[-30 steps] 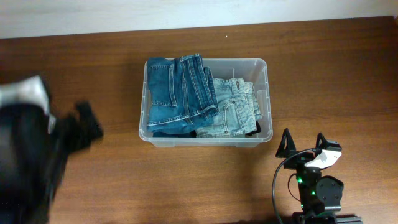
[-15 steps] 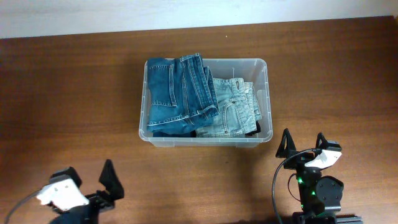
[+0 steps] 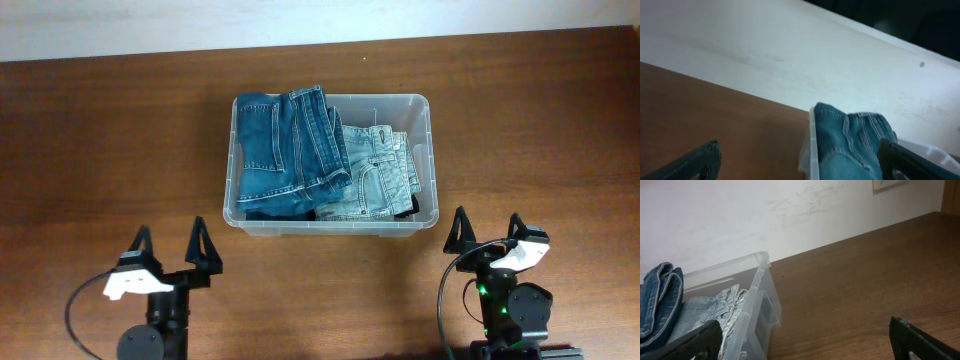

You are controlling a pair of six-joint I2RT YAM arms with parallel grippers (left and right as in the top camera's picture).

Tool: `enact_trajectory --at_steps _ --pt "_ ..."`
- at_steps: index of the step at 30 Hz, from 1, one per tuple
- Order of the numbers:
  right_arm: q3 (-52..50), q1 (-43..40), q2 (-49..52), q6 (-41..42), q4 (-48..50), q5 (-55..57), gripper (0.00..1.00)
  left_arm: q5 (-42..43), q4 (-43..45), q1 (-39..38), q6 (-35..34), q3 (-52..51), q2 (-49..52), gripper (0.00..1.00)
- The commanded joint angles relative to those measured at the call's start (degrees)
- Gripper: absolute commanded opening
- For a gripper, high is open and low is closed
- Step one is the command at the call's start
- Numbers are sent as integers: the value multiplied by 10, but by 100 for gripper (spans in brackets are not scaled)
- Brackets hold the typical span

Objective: Pack container

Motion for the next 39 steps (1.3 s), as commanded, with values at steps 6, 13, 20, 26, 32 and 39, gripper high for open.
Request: enact_trajectory --at_steps 6,13,20,26,32,39 --pt "-3 -5 -4 -1 -4 3 99 52 28 3 96 -61 -38 99" --pt "-3 -5 -4 -1 -4 3 99 49 -53 2 197 -61 -38 99" --pt "-3 -5 -4 -1 -4 3 99 48 -76 2 269 -61 -38 99" --pt "-3 -5 -4 -1 -4 3 98 48 -76 2 269 -61 -38 99" --pt "-3 -5 -4 -1 -4 3 99 48 -76 2 269 -61 -38 99" --pt "-3 -5 -4 -1 -4 3 99 48 -76 2 269 -61 -38 99"
